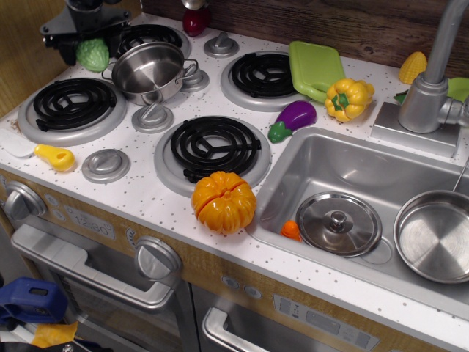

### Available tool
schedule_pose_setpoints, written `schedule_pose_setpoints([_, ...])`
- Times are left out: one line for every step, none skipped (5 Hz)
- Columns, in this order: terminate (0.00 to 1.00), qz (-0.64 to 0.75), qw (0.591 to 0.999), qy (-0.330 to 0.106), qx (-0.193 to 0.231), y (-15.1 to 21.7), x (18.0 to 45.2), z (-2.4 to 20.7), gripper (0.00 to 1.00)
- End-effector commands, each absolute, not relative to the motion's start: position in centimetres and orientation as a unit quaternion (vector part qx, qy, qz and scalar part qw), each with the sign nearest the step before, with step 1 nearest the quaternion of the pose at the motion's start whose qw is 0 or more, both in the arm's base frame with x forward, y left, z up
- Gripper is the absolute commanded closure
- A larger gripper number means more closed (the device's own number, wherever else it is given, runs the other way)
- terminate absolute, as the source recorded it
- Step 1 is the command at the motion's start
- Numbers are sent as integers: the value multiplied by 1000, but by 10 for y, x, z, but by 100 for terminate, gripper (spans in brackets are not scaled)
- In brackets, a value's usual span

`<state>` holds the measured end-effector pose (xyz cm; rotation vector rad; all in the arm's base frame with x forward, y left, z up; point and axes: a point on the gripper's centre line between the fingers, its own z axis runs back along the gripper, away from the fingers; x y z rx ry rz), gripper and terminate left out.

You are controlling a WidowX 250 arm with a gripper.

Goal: Put green squash in pot or pan

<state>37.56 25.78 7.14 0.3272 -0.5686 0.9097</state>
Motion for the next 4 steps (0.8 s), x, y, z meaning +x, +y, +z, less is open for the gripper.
schedule_pose_setpoints([0, 386, 844, -337, 157, 230, 408, 97, 100])
schedule_pose_setpoints([0, 378, 850, -341, 136, 209, 408, 85, 100])
schedule_pose_setpoints([0, 368, 850, -352, 135, 193, 412, 76, 0])
schedule_pose_setpoints([0, 368, 850, -352, 135, 193, 412, 76, 0])
